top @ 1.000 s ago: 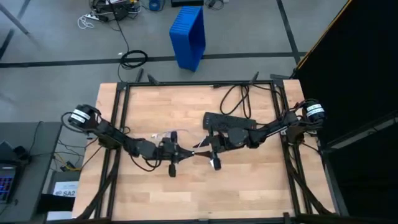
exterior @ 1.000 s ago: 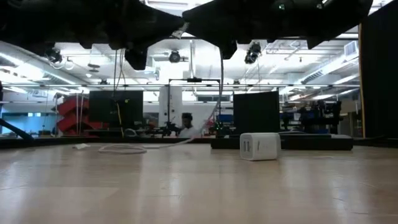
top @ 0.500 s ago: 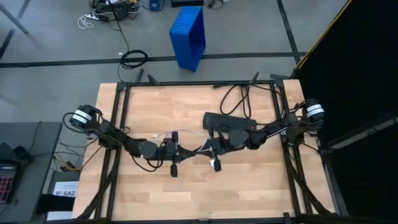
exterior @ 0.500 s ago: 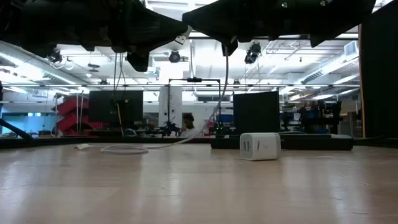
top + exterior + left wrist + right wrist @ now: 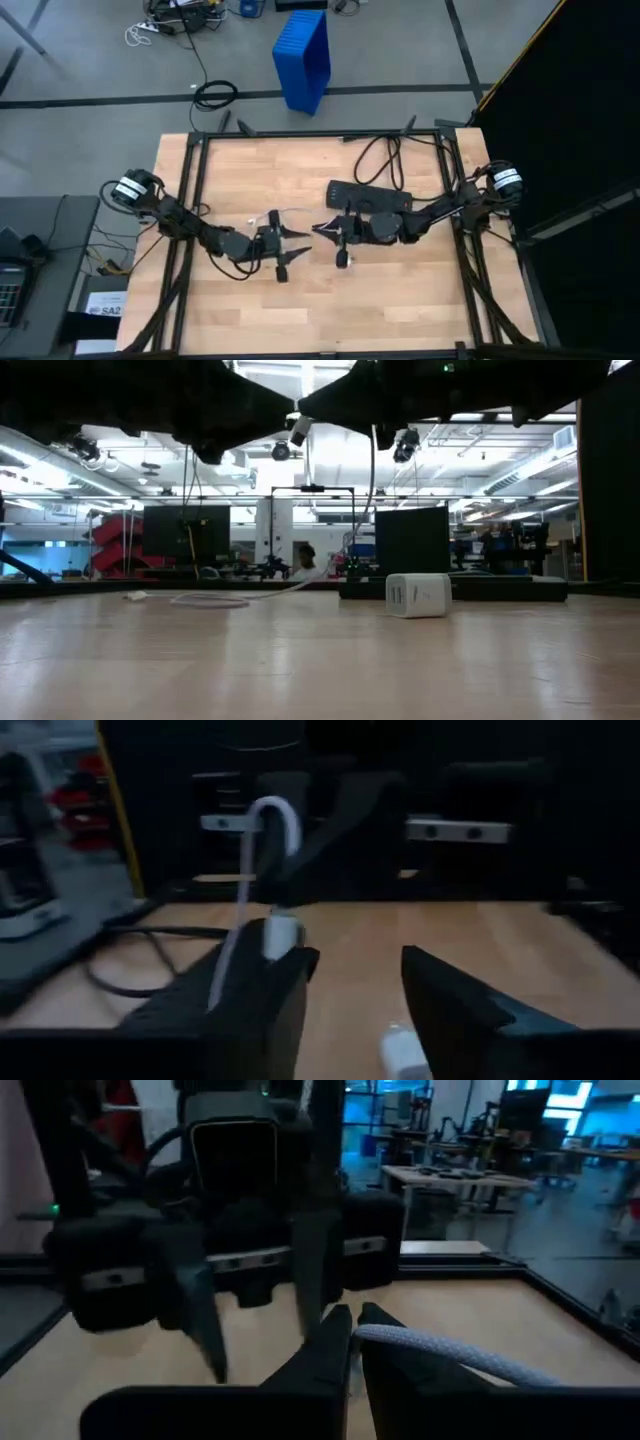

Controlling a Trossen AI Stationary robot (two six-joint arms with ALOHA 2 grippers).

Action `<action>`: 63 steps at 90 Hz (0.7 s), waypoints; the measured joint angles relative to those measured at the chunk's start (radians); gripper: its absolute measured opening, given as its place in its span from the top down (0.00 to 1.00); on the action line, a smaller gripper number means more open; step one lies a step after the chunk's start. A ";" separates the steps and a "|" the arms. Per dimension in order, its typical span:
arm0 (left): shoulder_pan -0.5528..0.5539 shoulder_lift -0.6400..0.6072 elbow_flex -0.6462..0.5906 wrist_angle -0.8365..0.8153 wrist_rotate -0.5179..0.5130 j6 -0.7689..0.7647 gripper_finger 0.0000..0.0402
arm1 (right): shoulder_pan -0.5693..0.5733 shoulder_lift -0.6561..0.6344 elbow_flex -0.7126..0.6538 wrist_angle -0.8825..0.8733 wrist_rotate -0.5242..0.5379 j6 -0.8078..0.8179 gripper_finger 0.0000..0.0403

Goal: Insert USB
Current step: Insert the white charger cable into the white charger adapter

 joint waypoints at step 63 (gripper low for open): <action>0.064 -0.001 0.000 -0.033 0.359 -0.198 0.52 | 0.000 0.000 0.003 0.095 -0.645 -0.211 1.00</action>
